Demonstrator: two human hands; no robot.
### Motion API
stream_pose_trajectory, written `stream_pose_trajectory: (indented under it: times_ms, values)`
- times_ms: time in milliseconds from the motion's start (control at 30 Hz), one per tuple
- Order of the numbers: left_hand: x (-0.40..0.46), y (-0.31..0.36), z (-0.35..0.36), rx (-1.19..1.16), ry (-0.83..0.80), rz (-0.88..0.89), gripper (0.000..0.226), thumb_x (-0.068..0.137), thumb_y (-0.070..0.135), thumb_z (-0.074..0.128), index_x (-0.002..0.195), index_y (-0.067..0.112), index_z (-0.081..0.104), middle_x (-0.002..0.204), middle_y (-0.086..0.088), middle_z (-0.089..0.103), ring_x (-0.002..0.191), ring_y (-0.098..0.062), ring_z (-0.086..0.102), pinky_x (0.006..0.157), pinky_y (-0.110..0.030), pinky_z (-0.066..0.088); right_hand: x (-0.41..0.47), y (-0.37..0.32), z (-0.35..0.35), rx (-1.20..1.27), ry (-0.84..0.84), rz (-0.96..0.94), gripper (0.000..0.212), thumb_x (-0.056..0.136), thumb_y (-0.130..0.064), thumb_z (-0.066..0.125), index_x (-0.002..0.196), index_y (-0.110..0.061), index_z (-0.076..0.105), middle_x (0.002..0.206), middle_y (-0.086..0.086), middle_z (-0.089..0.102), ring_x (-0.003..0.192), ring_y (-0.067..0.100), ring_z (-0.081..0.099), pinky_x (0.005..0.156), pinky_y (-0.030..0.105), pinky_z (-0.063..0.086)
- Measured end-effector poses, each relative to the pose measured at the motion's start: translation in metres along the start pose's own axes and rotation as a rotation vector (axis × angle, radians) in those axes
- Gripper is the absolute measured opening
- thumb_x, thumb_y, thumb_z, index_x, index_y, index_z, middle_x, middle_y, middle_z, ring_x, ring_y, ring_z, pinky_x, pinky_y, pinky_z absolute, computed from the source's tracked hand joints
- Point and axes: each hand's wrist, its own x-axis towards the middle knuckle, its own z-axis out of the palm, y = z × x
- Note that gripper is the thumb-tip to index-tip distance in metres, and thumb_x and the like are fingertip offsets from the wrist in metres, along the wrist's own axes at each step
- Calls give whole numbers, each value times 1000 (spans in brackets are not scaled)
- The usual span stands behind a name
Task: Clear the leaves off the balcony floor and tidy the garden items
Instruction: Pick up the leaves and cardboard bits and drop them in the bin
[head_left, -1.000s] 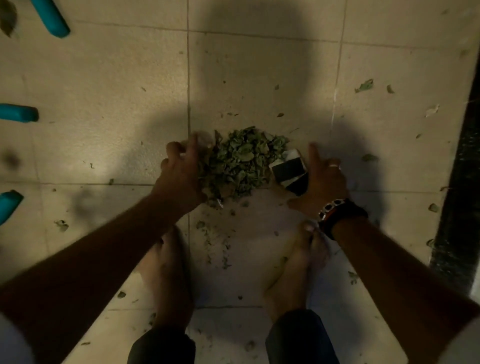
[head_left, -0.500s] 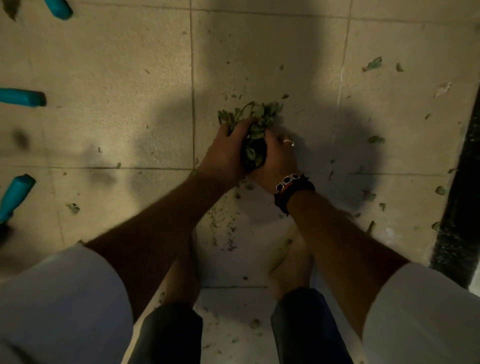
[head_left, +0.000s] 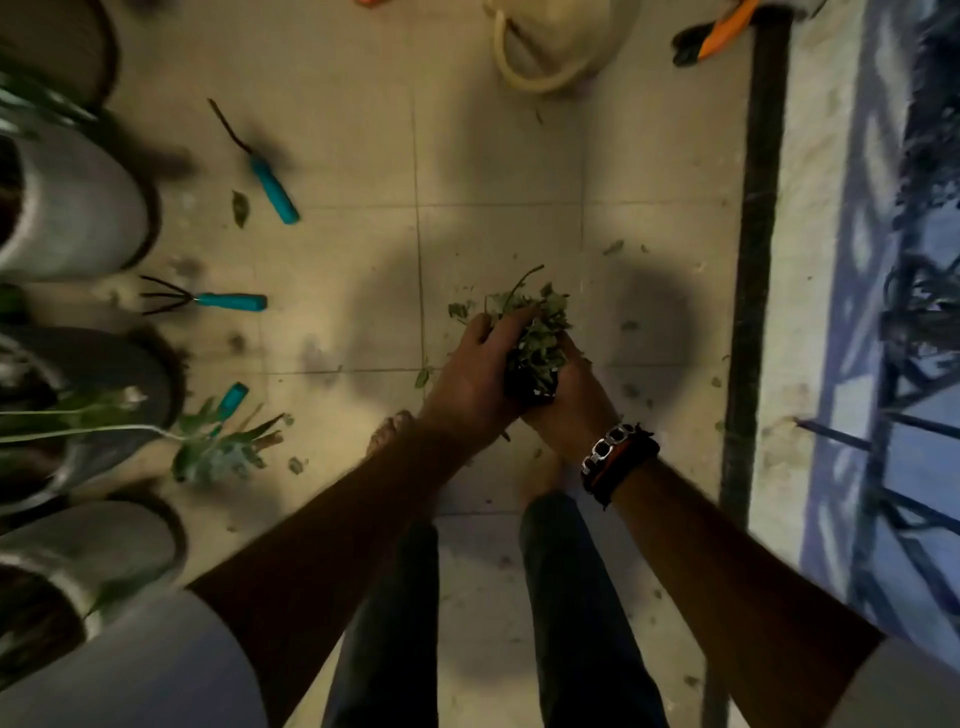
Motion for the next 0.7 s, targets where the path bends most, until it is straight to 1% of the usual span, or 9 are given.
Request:
stream_pose_trajectory:
  times_ms: [67,133,200,267,333,433,467,567,700]
  values:
    - [-35,55,-35,-5,24,24,85,73,23,84,145,21,39,134,-10,45,117,-23,50,98,-33,49,-48,-48,-29,-8,11,-9,64,77,-5,74,134,-19,48,115,-1,64,96,5,59,65,-4,39]
    - [-68,105,-68,-10,48,46,84,73,21,83,145,20,40,132,-9,46,115,-20,49,95,-25,46,-92,-95,-56,-11,16,-20,67,75,-2,75,134,-20,49,116,-1,64,100,10,60,64,-4,39]
    - [-104,150,-101,0,88,68,86,73,17,83,146,19,39,131,-9,46,112,-12,45,92,-18,41,-138,-142,-81,-26,6,-45,71,73,0,75,134,-23,48,119,-1,64,106,12,60,65,-1,39]
    - [-134,186,-127,20,138,83,90,70,13,83,147,17,38,131,-9,47,112,-10,43,94,-18,40,-175,-182,-100,-36,-15,-67,73,73,-1,76,135,-25,47,121,-2,63,105,11,57,72,12,43]
    - [-167,217,-151,27,196,113,90,68,11,83,147,15,39,130,-10,49,116,-17,46,97,-20,38,-213,-219,-115,-34,-24,-90,73,73,-1,76,135,-27,47,120,-4,63,108,13,57,82,23,45]
    - [-207,249,-178,51,289,163,90,66,9,83,146,14,41,126,-10,51,115,-19,48,93,-11,32,-259,-257,-127,-15,-19,-158,73,75,2,74,136,-28,47,111,-11,58,111,12,56,87,25,43]
    - [-220,258,-186,66,310,177,90,66,9,83,146,14,41,126,-10,52,115,-19,48,94,-12,33,-275,-269,-130,-6,-18,-176,73,75,3,73,136,-29,46,110,-13,57,110,10,55,87,22,43]
    - [-253,276,-206,99,350,218,88,66,10,83,144,11,42,124,-13,53,115,-23,49,96,-24,40,-314,-293,-129,3,-15,-239,74,73,5,72,136,-26,47,114,-11,59,108,7,54,78,13,41]
    - [-293,294,-222,107,359,247,82,66,9,81,140,14,46,122,-12,55,113,-24,51,93,-26,42,-358,-310,-120,20,14,-262,81,65,3,76,135,-27,48,122,-5,63,109,13,57,89,30,48]
